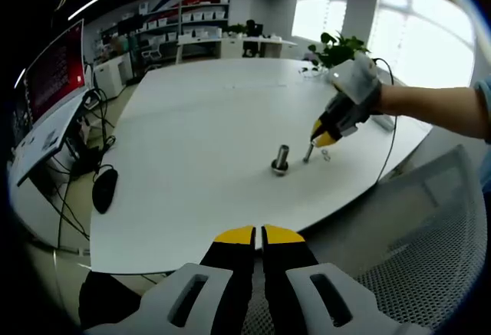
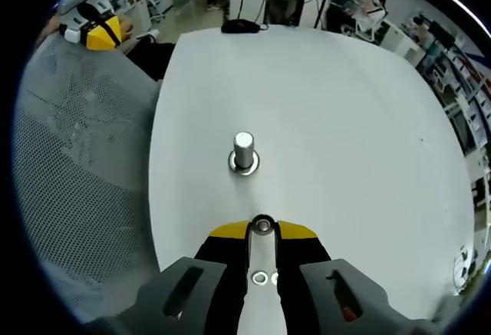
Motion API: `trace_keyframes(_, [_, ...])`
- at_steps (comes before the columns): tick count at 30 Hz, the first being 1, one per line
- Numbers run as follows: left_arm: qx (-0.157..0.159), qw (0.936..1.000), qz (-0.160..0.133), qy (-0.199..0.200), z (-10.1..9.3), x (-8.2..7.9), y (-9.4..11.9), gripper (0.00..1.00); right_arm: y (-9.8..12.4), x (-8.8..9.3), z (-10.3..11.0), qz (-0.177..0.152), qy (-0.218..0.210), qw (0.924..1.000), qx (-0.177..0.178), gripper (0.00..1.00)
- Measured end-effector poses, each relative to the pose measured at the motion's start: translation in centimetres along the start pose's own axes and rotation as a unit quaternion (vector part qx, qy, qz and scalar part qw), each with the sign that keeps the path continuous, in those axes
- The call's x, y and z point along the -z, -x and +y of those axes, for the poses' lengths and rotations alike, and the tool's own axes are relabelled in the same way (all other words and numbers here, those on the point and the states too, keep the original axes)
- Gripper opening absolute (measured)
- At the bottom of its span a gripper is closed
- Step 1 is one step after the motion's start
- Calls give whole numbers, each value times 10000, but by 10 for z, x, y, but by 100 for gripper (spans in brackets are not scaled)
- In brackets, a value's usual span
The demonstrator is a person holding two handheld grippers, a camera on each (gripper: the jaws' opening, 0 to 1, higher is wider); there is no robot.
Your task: Place the washer onto the threaded stud by aligning its center hole with the stud, sliding it down to the base, and recovering from edge contact or off-axis alignment until the washer reaches the visible bottom stop.
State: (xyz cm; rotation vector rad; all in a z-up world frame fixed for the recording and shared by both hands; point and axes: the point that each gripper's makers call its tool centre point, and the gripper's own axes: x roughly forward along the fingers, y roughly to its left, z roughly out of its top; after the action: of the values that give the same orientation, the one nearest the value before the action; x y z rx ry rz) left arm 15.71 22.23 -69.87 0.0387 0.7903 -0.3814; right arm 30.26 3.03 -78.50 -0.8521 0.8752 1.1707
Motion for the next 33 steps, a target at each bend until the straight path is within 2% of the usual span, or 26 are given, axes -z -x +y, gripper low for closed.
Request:
trace_keyframes(7, [5,10000,6,2,0,0,0,1,-12,2,0,88,81,9999,-49,13])
trace_keyframes(15, [-10,10000,43,25,0,2,0,1,-29,11,2,238,61,9996,-106,13])
trace_keyframes(30, [-26,10000,50,49,1,2,0,1,-42,23,6,366,163,9989,-261,14])
trace_keyframes(33, [-33,10000,48,59,1,2,0,1,-43,25,6,386,165,9987,-284,17])
